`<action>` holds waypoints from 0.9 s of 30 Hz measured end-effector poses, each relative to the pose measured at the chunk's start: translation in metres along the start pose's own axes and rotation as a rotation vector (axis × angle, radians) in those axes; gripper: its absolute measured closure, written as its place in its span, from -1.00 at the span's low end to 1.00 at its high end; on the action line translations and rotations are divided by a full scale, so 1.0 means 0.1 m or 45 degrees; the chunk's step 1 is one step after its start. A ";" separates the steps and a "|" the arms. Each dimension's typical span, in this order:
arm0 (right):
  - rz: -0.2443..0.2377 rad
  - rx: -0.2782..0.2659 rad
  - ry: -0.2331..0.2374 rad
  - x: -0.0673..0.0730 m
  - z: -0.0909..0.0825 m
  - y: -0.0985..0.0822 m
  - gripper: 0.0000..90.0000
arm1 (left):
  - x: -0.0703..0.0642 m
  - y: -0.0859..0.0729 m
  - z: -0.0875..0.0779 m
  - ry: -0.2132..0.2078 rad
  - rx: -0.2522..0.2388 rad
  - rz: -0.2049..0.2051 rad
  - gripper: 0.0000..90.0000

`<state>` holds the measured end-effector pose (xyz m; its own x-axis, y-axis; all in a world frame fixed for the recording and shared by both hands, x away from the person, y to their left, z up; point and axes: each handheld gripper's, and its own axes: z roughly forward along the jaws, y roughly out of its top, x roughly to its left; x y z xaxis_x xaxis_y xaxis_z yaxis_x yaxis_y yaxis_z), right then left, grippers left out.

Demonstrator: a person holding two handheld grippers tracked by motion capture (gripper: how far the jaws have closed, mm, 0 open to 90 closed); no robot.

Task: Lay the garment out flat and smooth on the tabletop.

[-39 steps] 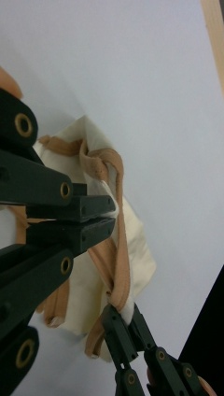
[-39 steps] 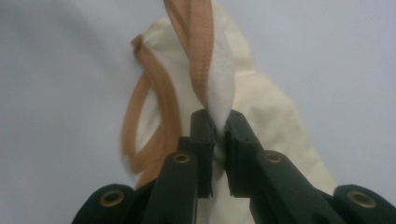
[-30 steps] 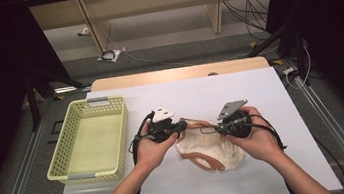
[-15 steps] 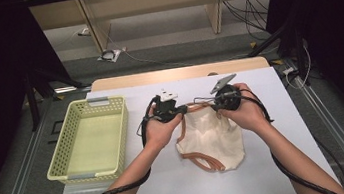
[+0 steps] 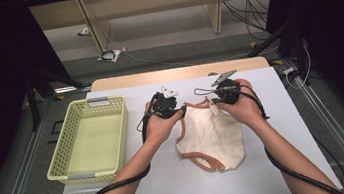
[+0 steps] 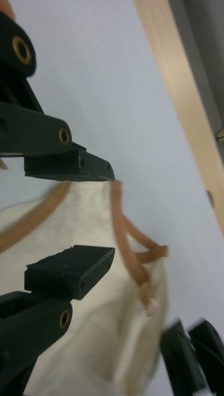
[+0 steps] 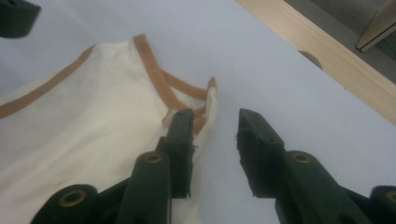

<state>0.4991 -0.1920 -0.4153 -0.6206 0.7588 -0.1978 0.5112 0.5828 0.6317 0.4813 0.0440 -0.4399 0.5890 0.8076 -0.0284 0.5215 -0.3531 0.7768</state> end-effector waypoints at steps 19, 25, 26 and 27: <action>0.009 0.079 0.066 0.17 -0.10 -0.36 0.86 | -0.02 -0.31 -0.06 -0.069 0.082 0.011 0.11; 0.173 0.155 -0.153 -0.28 0.09 -0.33 0.46 | 0.00 -0.33 -0.02 -0.071 0.105 -0.016 0.20; 0.177 0.186 -0.203 -0.33 0.12 -0.35 0.46 | 0.00 -0.33 -0.02 -0.074 0.107 -0.021 0.20; 0.176 0.211 -0.233 -0.34 0.13 -0.37 0.41 | 0.00 -0.34 -0.02 -0.078 0.110 -0.022 0.20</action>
<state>0.5092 -0.2356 -0.4422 -0.4284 0.8654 -0.2600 0.6831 0.4985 0.5337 0.4626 0.0569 -0.4649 0.6148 0.7844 -0.0817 0.5814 -0.3808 0.7190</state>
